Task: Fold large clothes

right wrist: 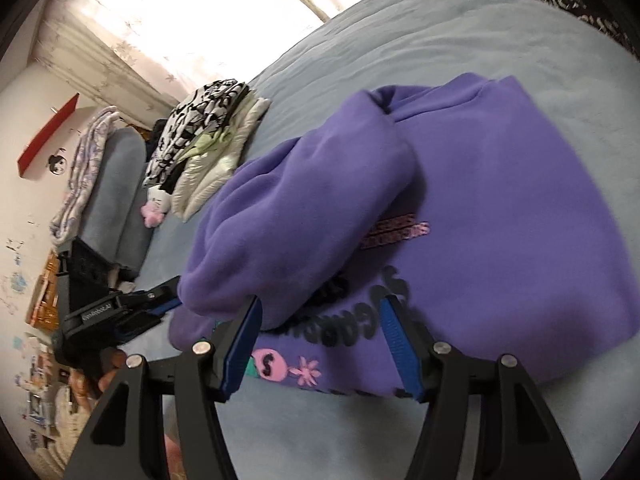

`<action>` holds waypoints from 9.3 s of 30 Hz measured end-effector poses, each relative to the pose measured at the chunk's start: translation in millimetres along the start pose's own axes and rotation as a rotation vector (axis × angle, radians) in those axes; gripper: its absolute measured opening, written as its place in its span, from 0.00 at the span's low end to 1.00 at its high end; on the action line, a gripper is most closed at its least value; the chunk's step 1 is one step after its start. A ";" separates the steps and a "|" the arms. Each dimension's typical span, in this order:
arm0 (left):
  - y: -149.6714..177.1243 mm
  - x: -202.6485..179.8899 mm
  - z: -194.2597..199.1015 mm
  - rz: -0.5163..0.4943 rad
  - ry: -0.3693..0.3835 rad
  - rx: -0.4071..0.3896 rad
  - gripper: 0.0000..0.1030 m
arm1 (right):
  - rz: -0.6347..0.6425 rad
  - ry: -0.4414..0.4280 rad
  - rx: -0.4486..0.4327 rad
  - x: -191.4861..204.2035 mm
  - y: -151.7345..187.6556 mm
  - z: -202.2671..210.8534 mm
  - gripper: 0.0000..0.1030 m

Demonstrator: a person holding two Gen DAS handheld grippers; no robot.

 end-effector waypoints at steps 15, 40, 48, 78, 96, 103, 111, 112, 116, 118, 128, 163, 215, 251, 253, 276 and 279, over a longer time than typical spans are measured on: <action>-19.5 16.7 -50.7 0.107 0.245 -0.165 0.27 | -0.145 -0.206 0.012 5.8 -23.8 -37.7 0.60; 4.3 13.5 -43.7 0.149 0.053 -0.042 0.26 | -0.084 0.215 -0.029 -11.8 9.9 -25.1 0.21; -5.1 10.7 -66.6 0.157 0.201 -0.103 0.56 | 0.046 0.215 -0.225 20.4 5.3 7.7 0.21; 0.7 -29.7 -62.8 -0.098 -0.268 0.056 0.08 | 0.238 0.247 -0.106 39.2 4.0 -69.4 0.18; -78.8 -85.2 -55.9 -0.257 -0.324 -0.098 0.22 | 0.234 0.206 -0.193 61.0 -39.3 -43.1 0.20; -90.0 -73.5 -106.1 -0.297 -0.343 -0.055 0.22 | 0.217 0.249 -0.189 40.2 -51.9 -63.1 0.19; -65.0 -51.2 -117.1 -0.338 -0.391 -0.011 0.18 | 0.223 0.222 -0.194 22.9 -43.7 -64.0 0.15; -64.4 -51.1 -117.0 -0.340 -0.394 -0.012 0.18 | 0.224 0.226 -0.197 22.9 -42.9 -64.4 0.16; -63.3 -49.7 -116.1 -0.336 -0.394 -0.018 0.18 | 0.238 0.244 -0.205 24.9 -41.4 -66.3 0.16; -60.7 -52.2 -112.9 -0.335 -0.387 -0.021 0.18 | 0.227 0.242 -0.201 24.3 -41.7 -66.0 0.16; -55.0 -60.8 -89.9 -0.291 -0.381 -0.022 0.21 | 0.184 0.306 -0.192 36.4 -38.9 -66.2 0.20; 39.2 -60.8 15.4 -0.192 -0.437 -0.018 0.47 | 0.290 0.286 -0.129 63.7 75.5 -32.0 0.21; -44.8 -83.3 5.4 -0.460 -0.429 -0.380 0.17 | 0.305 0.304 -0.171 60.5 18.5 -90.8 0.21; 21.8 -274.9 -253.9 -1.207 -0.507 0.050 0.30 | -0.187 0.334 -0.383 -123.7 -20.4 109.0 0.21; 16.5 -277.2 -247.1 -1.170 -0.453 0.051 0.36 | -0.194 0.332 -0.381 -128.6 -23.2 110.4 0.21; -23.6 -272.7 -134.5 -0.815 -0.235 0.032 0.75 | -0.065 0.189 -0.365 -79.3 -54.2 142.2 0.35; -54.6 -234.5 -128.3 -0.705 -0.350 0.030 0.75 | -0.060 0.137 -0.294 -72.0 -70.6 133.4 0.37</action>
Point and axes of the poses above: each gripper's, at about its wrist camera, not at the fingertips, and z roughly against the way its jaws point, x to its left, y to its underside, the point moved 5 cm from there along -z, roughly the way its jaws point, and after that the axes turned 15 degrees about -z, right-handed, at the moved point
